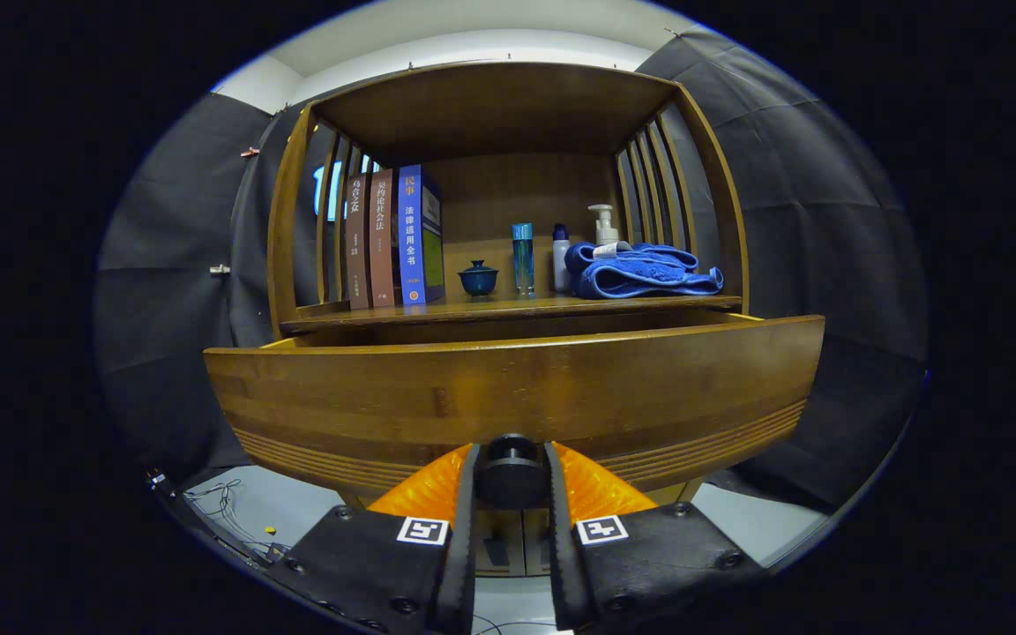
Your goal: Pull open the drawer, take out the items inside it, and place them on the countertop above the cabinet.
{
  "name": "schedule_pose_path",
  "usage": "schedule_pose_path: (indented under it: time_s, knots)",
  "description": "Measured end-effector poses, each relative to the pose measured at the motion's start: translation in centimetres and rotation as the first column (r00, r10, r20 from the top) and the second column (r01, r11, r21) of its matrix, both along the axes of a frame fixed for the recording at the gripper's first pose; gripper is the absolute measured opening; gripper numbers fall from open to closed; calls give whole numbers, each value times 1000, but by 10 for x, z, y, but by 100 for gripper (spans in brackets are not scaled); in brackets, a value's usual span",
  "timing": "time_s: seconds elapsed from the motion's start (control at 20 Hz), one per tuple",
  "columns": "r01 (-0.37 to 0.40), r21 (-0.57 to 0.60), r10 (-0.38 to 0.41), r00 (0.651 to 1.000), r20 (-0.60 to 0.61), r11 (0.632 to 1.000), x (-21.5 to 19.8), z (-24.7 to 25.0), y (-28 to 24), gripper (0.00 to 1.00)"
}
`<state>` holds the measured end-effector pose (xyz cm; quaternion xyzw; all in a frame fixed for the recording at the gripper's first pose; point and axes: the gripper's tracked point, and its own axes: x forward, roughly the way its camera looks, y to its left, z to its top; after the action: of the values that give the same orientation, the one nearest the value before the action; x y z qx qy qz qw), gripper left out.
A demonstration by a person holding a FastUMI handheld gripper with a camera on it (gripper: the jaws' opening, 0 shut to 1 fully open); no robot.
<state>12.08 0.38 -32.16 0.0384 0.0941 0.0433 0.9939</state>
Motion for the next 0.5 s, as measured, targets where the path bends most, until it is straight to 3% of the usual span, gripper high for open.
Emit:
schedule_pose_path:
  time_s: [0.5]
  knots:
    - [13, -40, -14, 1000, -21, 999, -44, -8, -5, 38]
